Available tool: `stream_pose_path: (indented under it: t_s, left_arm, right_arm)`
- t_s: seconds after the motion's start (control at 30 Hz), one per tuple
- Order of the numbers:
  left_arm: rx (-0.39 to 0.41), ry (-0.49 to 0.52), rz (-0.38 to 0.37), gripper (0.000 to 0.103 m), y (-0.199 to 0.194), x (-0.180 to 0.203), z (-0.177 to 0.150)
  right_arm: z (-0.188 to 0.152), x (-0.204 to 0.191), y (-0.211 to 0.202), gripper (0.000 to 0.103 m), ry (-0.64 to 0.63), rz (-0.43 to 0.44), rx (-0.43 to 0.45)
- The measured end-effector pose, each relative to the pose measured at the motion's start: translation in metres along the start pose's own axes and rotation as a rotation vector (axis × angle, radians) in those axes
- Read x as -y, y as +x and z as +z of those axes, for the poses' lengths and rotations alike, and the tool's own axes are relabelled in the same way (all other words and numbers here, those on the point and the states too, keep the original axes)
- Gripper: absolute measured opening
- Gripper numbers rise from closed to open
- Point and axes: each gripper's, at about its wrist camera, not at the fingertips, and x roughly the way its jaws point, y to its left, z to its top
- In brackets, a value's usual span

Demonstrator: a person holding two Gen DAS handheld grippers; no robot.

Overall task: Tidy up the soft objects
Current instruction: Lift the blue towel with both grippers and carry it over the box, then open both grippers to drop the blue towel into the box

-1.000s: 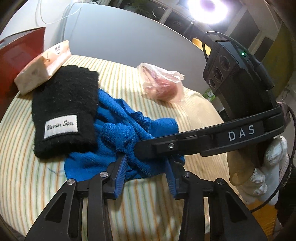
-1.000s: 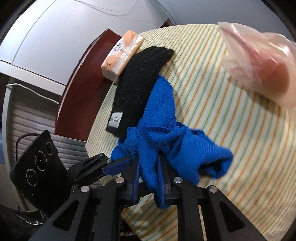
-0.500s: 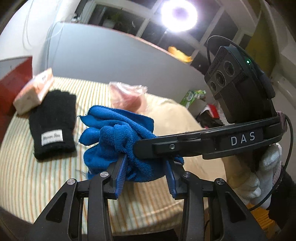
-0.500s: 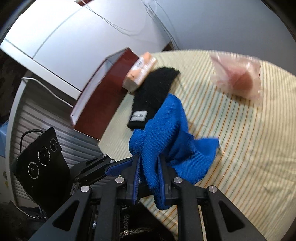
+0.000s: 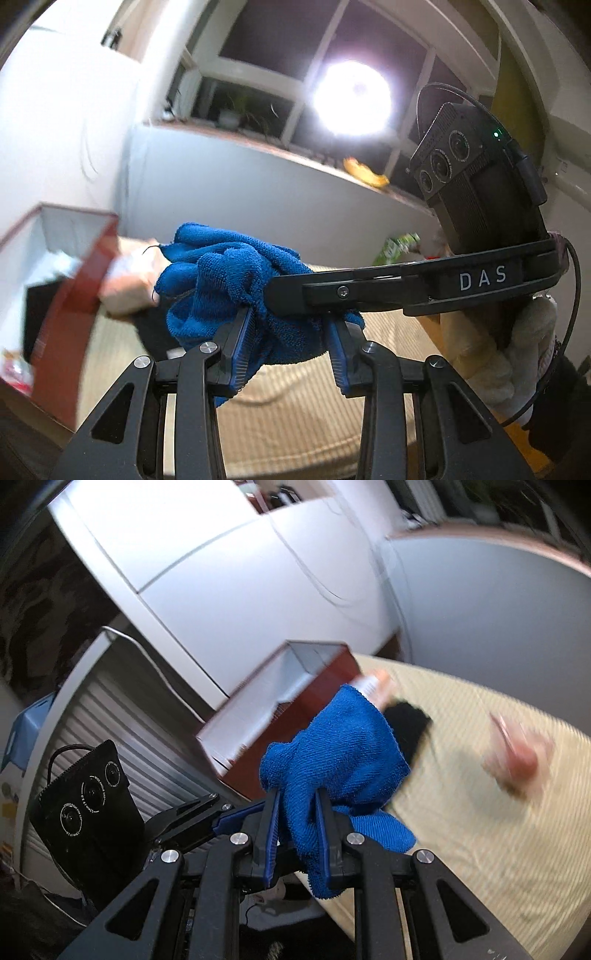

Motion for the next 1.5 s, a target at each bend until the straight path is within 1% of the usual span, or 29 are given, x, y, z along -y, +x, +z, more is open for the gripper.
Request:
stream_pose_path:
  t_s: [0.13,0.27,0.43,0.53,0.8,1.0,1.2,1.3,1.33,1.4,1.43,1.47,1.5]
  left_arm:
    - [0.057,0.012,0.062,0.034,-0.019,-0.02,0.019]
    - [0.103,0.024,0.129,0.034,-0.038,-0.039,0.033]
    - [0.132,0.019,0.215,0.034,-0.058,-0.069,0.047]
    - [0.134,0.008,0.261,0.034,-0.064,-0.088,0.05]
    - [0.107,-0.045,0.374,0.034,-0.072,-0.133,0.049]
    - [0.059,-0.079,0.416,0.034,-0.065,-0.156,0.039]
    - [0.008,-0.108,0.455,0.035,-0.05,-0.179,0.029]
    - [-0.027,-0.097,0.506,0.035,-0.043,-0.183,0.024]
    - [-0.038,-0.094,0.519,0.035,-0.042,-0.185,0.021]
    - [-0.063,-0.086,0.535,0.035,-0.041,-0.188,0.015]
    - [-0.067,-0.081,0.544,0.035,-0.044,-0.187,0.01]
    - [-0.069,-0.076,0.555,0.037,-0.046,-0.188,0.007]
    - [-0.074,-0.07,0.562,0.038,-0.046,-0.187,0.005]
  right_arm:
    - [0.029,-0.027,0.011,0.017,-0.06,0.032,0.026]
    - [0.054,-0.052,0.024,0.017,-0.107,0.068,0.033]
    - [0.084,-0.08,0.055,0.017,-0.165,0.101,0.031]
    - [0.097,-0.092,0.077,0.017,-0.184,0.127,0.019]
    - [0.116,-0.109,0.139,0.017,-0.189,0.179,-0.021]
    - [0.117,-0.11,0.182,0.017,-0.156,0.201,-0.063]
    - [0.112,-0.106,0.217,0.017,-0.148,0.164,-0.109]
    - [0.109,-0.108,0.226,0.018,-0.168,0.117,-0.121]
    - [0.108,-0.108,0.228,0.018,-0.176,0.09,-0.115]
    - [0.109,-0.107,0.227,0.024,-0.182,0.069,-0.107]
    - [0.109,-0.106,0.225,0.033,-0.182,0.06,-0.097]
    - [0.11,-0.105,0.223,0.04,-0.184,0.054,-0.087]
    - [0.109,-0.104,0.221,0.042,-0.19,0.049,-0.077]
